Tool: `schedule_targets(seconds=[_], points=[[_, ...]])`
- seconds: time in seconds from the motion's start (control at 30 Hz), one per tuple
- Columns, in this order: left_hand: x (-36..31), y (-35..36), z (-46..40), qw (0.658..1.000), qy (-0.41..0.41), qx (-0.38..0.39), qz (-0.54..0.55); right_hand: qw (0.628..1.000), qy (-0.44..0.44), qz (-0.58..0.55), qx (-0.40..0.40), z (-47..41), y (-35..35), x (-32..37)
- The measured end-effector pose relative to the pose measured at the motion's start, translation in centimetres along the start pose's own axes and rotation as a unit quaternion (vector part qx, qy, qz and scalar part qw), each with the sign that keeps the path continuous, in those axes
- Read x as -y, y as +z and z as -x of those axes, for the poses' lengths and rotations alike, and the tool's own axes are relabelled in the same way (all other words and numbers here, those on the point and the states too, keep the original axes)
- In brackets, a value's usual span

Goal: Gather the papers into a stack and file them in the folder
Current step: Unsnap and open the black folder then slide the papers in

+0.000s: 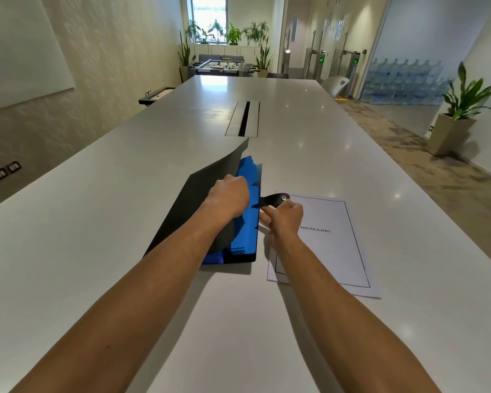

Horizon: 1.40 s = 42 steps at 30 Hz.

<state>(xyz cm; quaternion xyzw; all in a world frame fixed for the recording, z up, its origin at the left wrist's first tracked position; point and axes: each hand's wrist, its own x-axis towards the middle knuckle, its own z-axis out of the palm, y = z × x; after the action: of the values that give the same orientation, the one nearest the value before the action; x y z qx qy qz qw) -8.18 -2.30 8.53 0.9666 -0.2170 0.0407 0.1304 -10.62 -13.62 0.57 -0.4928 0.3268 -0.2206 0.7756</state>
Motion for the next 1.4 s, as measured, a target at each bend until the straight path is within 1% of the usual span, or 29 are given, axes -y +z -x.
schedule_targets(seconds=[0.13, 0.2, 0.33, 0.37, 0.5, 0.67, 0.83, 1.0, 1.07, 1.23, 1.33, 1.4], points=[[0.1, -0.8, -0.4, 0.998, -0.058, -0.012, 0.023, 1.000, -0.013, -0.022, 0.007, 0.4, -0.4, 0.8], [0.3, -1.1, -0.7, 0.997, -0.070, -0.017, 0.025, 0.999, -0.012, -0.046, 0.019, 0.5, -0.5, 1.0], [0.6, -0.7, -0.8, 0.995, -0.076, -0.023, 0.063, 0.998, -0.021, -0.053, 0.028, 0.8, -0.5, 1.5], [0.7, -0.5, -0.8, 0.995, -0.073, -0.023, 0.056, 0.998, -0.024, -0.051, 0.031, 0.8, -0.4, 1.6], [0.4, 0.0, -0.4, 0.996, -0.080, -0.019, -0.036, 0.998, -0.053, -0.010, 0.017, 1.0, -0.2, 2.0], [0.2, 0.4, -0.2, 0.996, -0.074, -0.019, -0.054, 0.998, -0.060, -0.017, 0.027, 1.3, -0.2, 2.1], [0.2, -0.1, 0.2, 0.998, -0.063, -0.013, -0.028, 0.997, -0.063, -0.022, 0.028, 1.4, -0.4, 2.2], [0.9, -0.4, 0.2, 0.994, -0.067, -0.010, 0.082, 0.998, -0.054, -0.030, 0.028, 1.2, -0.9, 2.6], [1.3, -0.5, 0.3, 0.993, -0.057, -0.007, 0.107, 0.997, -0.054, -0.033, 0.037, 1.2, -1.0, 2.8], [1.3, 0.1, 0.5, 0.992, 0.006, 0.020, 0.123, 0.996, -0.069, 0.010, 0.054, 1.0, -1.3, 3.4], [0.6, 0.9, 0.3, 0.992, -0.020, 0.038, 0.115, 0.990, -0.086, 0.093, 0.054, 0.9, -1.9, 3.8], [0.3, 1.5, 0.1, 0.993, -0.051, 0.032, 0.104, 0.980, -0.099, 0.164, 0.054, 0.7, -2.6, 4.0]])
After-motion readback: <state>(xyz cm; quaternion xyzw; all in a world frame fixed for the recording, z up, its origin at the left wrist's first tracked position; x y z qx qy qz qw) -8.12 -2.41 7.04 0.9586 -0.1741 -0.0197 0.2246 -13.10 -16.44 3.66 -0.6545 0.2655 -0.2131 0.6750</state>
